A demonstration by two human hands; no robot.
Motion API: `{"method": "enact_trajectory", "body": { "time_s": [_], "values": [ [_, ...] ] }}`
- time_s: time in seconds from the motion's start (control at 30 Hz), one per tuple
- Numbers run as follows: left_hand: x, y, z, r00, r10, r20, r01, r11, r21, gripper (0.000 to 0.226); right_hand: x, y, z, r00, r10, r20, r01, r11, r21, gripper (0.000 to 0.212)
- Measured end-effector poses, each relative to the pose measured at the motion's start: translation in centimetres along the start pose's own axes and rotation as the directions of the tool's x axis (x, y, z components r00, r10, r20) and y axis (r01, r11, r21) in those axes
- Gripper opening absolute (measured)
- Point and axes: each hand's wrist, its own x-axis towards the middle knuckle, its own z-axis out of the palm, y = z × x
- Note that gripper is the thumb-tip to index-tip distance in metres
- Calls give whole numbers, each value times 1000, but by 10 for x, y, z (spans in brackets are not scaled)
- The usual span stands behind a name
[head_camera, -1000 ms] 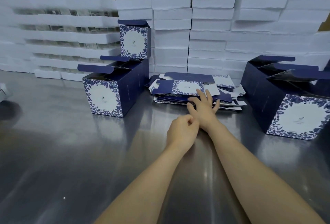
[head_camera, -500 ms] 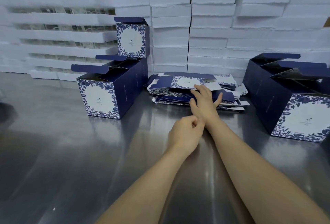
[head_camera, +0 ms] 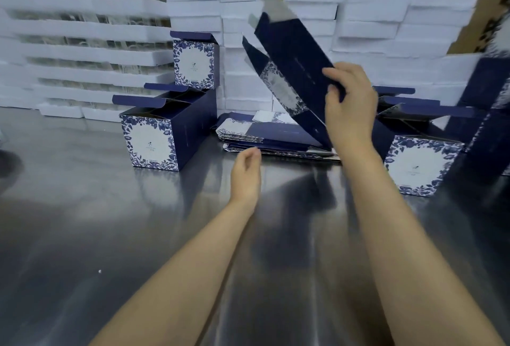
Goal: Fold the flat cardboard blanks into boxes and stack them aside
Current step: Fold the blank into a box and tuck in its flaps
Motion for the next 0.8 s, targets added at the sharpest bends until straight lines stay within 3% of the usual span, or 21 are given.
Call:
{"method": "enact_trajectory", "body": {
  "time_s": [0.13,0.27,0.37,0.63,0.8],
  "values": [
    [-10,5,-4,999,34,31,-35,999,26,40,8,-26,-54,986,162,23,-162,987,-15,40],
    [-25,9,-4,981,-54,184,43,997,67,48,9,-40,-88,872,337,354,-353,935,-21,40],
    [-36,14,-4,950,-87,300,99,995,-26,36,5,-48,-91,800,324,506,-320,942,-97,43],
    [-44,19,-3,927,-188,323,256,950,-179,64,9,-66,-83,902,268,338,-279,960,-16,42],
    [-38,21,-6,879,-216,426,331,918,-219,58,11,-62,-92,820,266,507,-226,964,-140,58]
  ]
}}
